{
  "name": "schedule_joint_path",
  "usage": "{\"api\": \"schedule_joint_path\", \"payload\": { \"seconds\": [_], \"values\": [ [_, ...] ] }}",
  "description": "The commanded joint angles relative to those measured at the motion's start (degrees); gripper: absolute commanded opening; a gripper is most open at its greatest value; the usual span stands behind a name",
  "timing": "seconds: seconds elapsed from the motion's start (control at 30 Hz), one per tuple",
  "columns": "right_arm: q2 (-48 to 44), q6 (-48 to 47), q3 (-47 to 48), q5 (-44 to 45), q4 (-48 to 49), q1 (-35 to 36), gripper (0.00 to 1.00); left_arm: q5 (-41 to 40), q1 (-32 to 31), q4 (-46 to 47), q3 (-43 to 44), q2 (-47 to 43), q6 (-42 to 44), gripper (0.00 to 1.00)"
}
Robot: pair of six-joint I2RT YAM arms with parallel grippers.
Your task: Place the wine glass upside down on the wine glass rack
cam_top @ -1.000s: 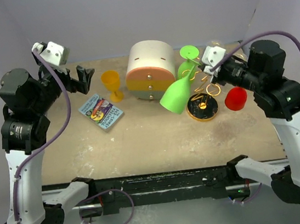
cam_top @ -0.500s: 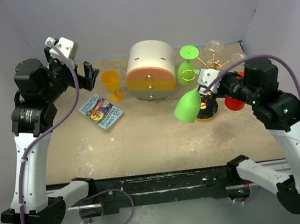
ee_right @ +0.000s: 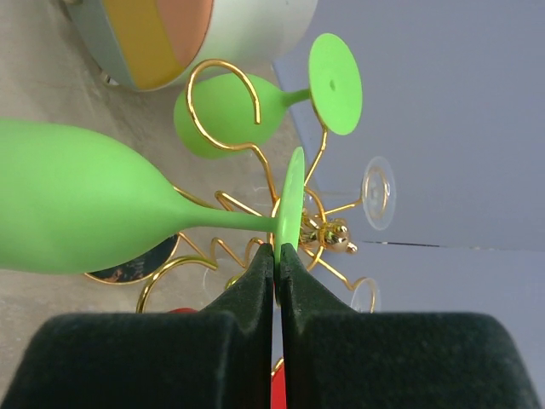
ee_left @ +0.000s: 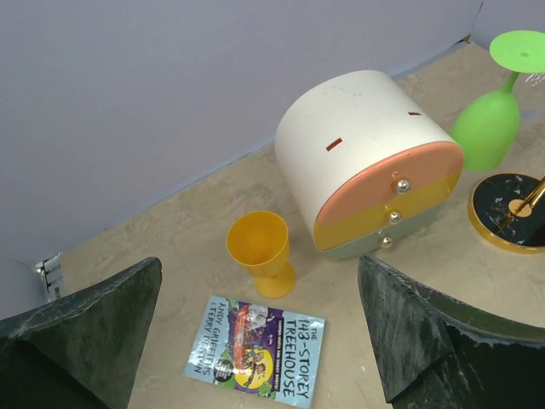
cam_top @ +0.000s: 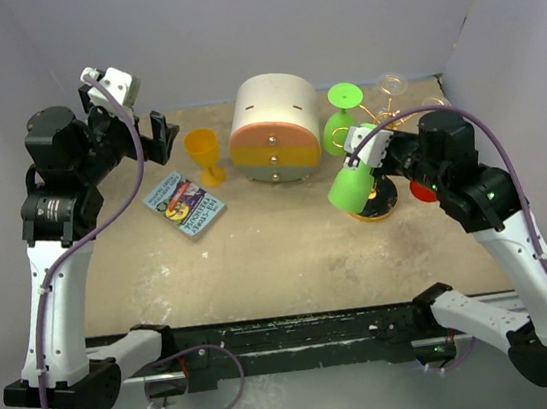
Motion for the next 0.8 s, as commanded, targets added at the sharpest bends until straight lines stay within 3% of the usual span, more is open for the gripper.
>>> {"api": "schedule_joint_path", "payload": {
  "seconds": [0.0, 0.77],
  "values": [
    [-1.51, -1.22, 0.72, 3.35, 3.45, 0.33, 0.00, 1.72, 0.53, 2.95, 0.10, -0.04, -0.85, 0.99],
    [-1.92, -3.59, -1.91, 10.55, 3.44, 0.34, 0.00, 3.25, 0.98, 3.00, -0.18, 0.07, -1.18, 0.99]
  ]
}}
